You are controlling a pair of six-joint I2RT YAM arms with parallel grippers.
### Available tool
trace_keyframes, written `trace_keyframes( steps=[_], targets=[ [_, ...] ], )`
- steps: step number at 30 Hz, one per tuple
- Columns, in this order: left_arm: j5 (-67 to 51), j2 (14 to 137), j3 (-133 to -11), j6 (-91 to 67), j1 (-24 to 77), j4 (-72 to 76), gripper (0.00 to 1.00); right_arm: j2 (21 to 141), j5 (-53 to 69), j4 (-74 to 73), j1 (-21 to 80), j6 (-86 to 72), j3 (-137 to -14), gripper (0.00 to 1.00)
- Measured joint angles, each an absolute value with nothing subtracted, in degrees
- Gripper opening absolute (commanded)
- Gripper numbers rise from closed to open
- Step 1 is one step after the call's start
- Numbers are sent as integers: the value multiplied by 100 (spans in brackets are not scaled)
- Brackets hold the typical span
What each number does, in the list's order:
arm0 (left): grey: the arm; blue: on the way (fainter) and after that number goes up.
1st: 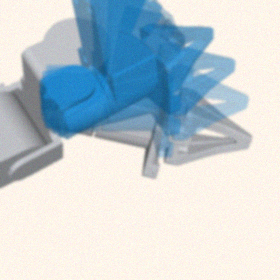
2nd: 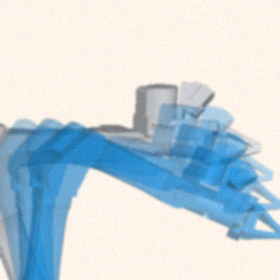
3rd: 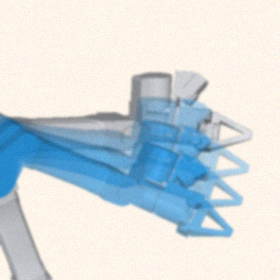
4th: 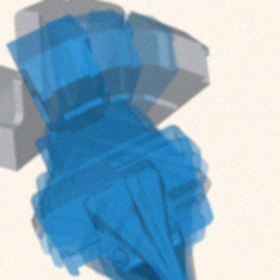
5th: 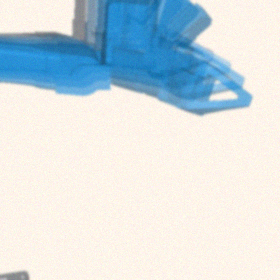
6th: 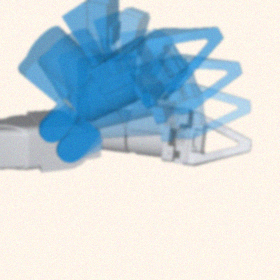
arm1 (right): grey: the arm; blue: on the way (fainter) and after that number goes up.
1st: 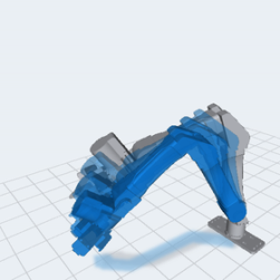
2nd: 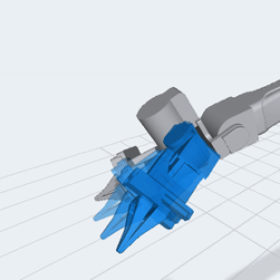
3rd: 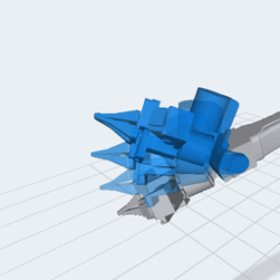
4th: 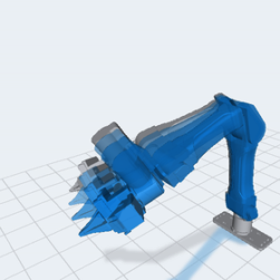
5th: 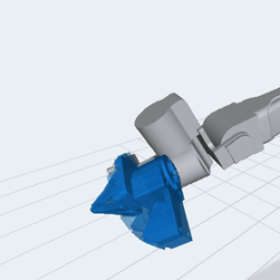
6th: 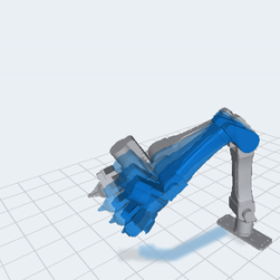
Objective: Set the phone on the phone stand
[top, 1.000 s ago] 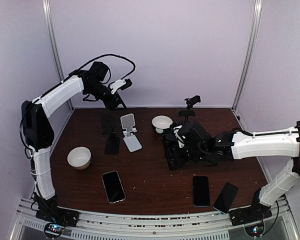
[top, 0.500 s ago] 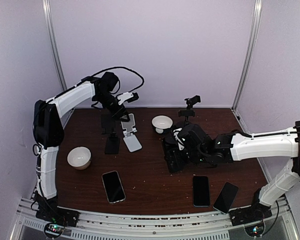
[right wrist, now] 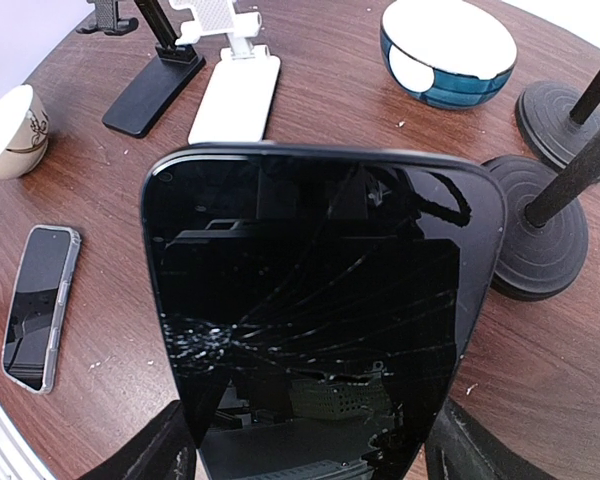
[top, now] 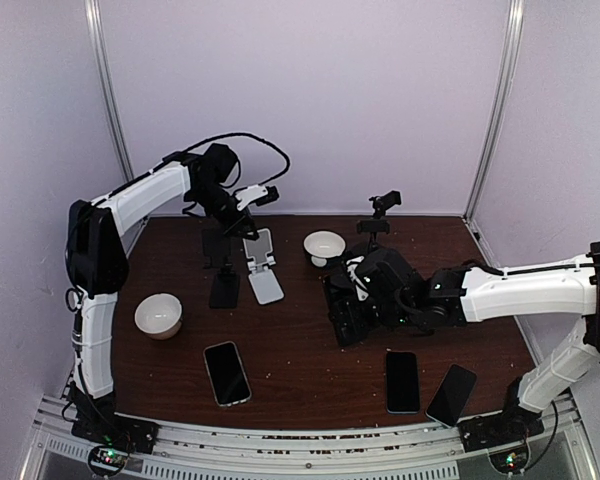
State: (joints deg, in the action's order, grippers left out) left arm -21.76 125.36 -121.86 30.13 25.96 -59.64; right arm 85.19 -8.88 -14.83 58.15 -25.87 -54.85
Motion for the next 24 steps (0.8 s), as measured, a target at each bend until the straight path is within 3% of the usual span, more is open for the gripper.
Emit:
trace_keyframes(
  steps=[11, 24],
  targets=[
    [-2783, 12536, -12204, 2633, 2598, -6045, 0, 8399, -906, -1509, 5817, -2589, -5472, 64],
    [-3304, 11719, -11557, 1409, 3238, -5920, 0, 7251, -1767, -1321, 6202, -2346, -5448, 63]
  ],
)
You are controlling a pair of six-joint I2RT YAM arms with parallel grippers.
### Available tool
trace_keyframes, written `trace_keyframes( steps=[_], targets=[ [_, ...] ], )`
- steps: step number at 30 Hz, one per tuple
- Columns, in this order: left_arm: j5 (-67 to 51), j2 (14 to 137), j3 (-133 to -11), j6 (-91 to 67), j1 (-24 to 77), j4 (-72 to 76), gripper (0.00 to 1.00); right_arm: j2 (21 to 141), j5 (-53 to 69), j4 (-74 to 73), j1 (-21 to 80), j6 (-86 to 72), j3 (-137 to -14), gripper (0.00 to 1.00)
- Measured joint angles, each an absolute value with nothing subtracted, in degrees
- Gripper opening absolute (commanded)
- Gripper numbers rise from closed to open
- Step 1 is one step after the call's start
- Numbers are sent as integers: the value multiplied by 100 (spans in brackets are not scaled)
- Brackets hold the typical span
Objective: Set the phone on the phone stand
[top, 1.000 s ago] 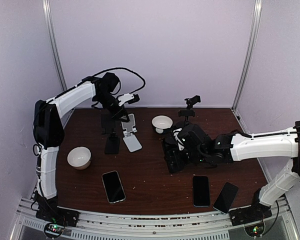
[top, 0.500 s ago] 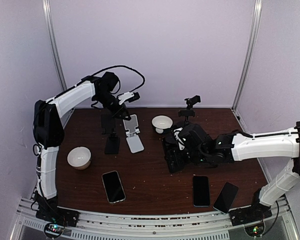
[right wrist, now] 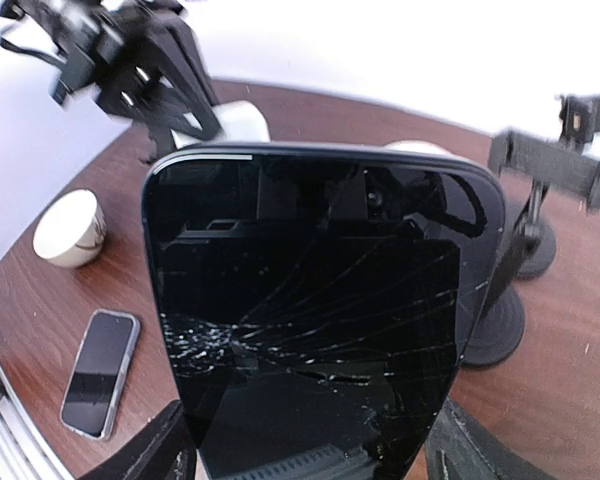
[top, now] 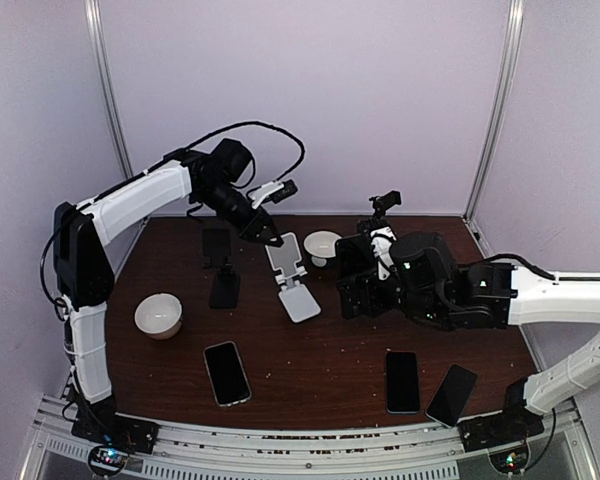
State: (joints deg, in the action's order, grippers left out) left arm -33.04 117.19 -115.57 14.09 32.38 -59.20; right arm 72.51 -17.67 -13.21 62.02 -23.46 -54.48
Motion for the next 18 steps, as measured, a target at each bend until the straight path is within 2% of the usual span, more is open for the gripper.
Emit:
trace_keyframes(
  steps=[11, 18],
  targets=[
    [-2958, 11843, -11415, 1116, 3754, -5478, 0, 7220, -2392, -47, 6493, -1649, -5127, 63],
    [-2827, 12505, -11852, 1122, 3785, -5304, 0, 7352, -2569, 637, 6493, -1343, -4858, 63]
  ],
)
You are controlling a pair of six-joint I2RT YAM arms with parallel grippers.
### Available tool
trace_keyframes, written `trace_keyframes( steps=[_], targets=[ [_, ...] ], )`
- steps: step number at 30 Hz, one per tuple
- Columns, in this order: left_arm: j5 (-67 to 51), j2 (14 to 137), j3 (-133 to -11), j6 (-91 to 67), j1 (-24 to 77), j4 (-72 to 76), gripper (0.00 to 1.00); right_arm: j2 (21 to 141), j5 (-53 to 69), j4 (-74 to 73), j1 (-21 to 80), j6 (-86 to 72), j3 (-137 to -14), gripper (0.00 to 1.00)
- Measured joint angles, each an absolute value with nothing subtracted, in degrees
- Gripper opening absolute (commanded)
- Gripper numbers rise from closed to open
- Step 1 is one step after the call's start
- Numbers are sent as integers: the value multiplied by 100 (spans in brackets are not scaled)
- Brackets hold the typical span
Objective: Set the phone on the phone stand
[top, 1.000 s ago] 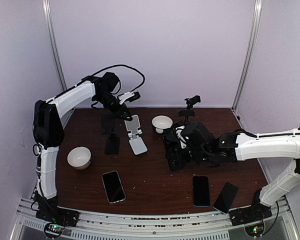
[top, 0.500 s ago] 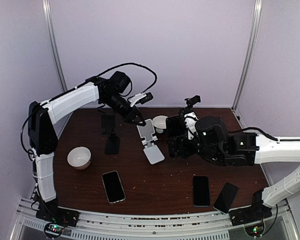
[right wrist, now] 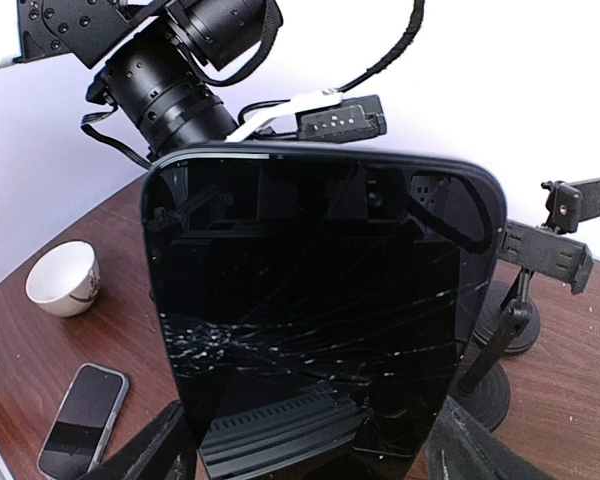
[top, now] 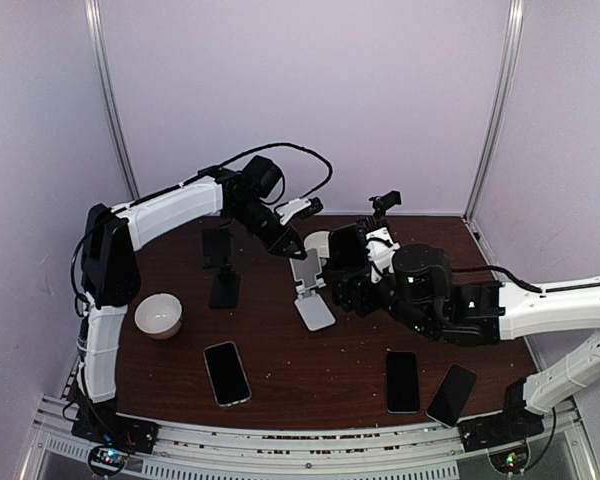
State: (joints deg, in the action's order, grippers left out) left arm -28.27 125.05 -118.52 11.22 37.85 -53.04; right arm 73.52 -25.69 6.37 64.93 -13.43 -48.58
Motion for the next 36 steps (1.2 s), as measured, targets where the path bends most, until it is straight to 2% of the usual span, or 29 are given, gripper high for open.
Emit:
trace_keyframes(
  steps=[4, 5, 7, 9, 10, 15, 16, 17, 18, 20, 25, 30, 36],
  targets=[
    [-2880, 12602, -11937, 1122, 3782, -5183, 0, 7507, -2611, 956, 6493, -1186, -4858, 63],
    [-2877, 12602, -11937, 1125, 3782, -5186, 3, 7540, -2620, 1004, 6493, -1166, -4858, 63],
    [-2875, 12602, -11937, 1142, 3785, -5186, 24, 7642, -2641, 1142, 6493, -1079, -4860, 64],
    [-2862, 12602, -11939, 1164, 3789, -5181, 38, 7725, -2648, 1199, 6493, -1024, -4862, 64],
    [-2829, 12602, -11942, 1175, 3789, -5192, 48, 7773, -2652, 1221, 6493, -1000, -4871, 64],
    [-2593, 12602, -12110, 1199, 3787, -5225, 69, 8040, -2663, 1273, 6488, -781, -5043, 64],
    [-2530, 12593, -12171, 1188, 3780, -5194, 78, 8097, -2663, 1275, 6484, -742, -5118, 64],
    [-2473, 12558, -12186, 1164, 3769, -5131, 82, 8160, -2663, 1286, 6477, -711, -5201, 64],
    [-2418, 12505, -12186, 1122, 3747, -5063, 84, 8226, -2663, 1306, 6455, -679, -5282, 63],
    [-2309, 12339, -12105, 1013, 3691, -4880, 97, 8355, -2665, 1332, 6445, -639, -5448, 62],
    [-1778, 11091, -10798, 510, 3323, -3846, 98, 8866, -2757, 1492, 6414, -639, -5920, 63],
    [-908, 9819, -9376, 86, 2915, -2838, 98, 9618, -3343, 1529, 6416, -834, -6602, 61],
    [-252, 9358, -8591, -58, 2842, -2252, 98, 10285, -4180, 1743, 6523, -952, -7032, 61]
  ],
)
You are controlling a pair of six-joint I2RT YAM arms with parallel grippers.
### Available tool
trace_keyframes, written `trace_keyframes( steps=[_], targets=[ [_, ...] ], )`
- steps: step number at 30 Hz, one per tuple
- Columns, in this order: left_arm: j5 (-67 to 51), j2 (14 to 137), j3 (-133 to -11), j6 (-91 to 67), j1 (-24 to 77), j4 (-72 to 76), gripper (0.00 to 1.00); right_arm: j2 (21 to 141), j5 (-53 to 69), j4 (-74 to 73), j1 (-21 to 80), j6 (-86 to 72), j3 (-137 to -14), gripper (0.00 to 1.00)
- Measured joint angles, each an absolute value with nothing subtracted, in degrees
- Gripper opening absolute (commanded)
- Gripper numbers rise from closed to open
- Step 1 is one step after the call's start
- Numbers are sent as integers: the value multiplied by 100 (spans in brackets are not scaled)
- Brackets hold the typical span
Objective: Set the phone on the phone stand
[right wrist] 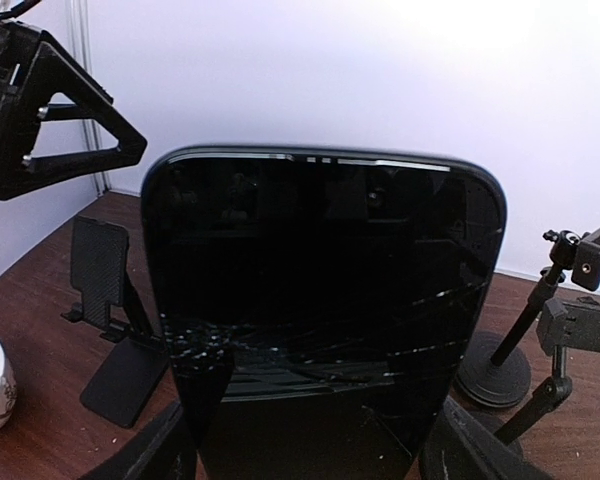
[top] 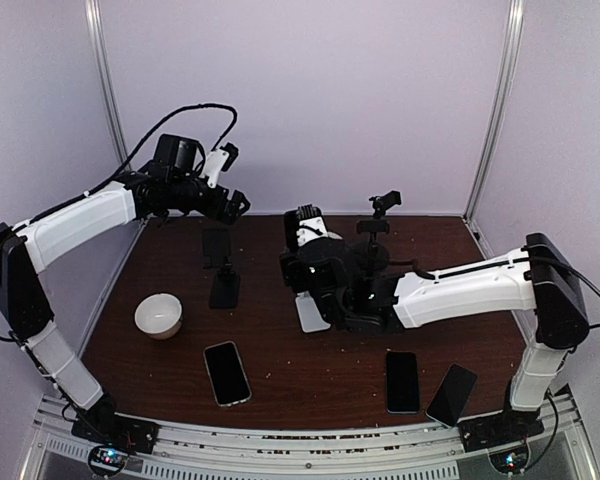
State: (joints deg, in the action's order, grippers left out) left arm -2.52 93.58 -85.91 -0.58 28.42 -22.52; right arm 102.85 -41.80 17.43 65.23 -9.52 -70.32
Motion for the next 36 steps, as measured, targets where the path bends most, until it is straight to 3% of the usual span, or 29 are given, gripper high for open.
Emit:
trace_keyframes(
  steps=[7, 36],
  targets=[
    [-189, 9360, -8399, -54, 2842, -2045, 98, 10650, -4646, 1787, 6567, -1111, -7188, 64],
    [-235, 9360, -8182, -27, 2705, -1758, 98, 11360, -4678, 2517, 6361, -1337, -7085, 62]
  ],
)
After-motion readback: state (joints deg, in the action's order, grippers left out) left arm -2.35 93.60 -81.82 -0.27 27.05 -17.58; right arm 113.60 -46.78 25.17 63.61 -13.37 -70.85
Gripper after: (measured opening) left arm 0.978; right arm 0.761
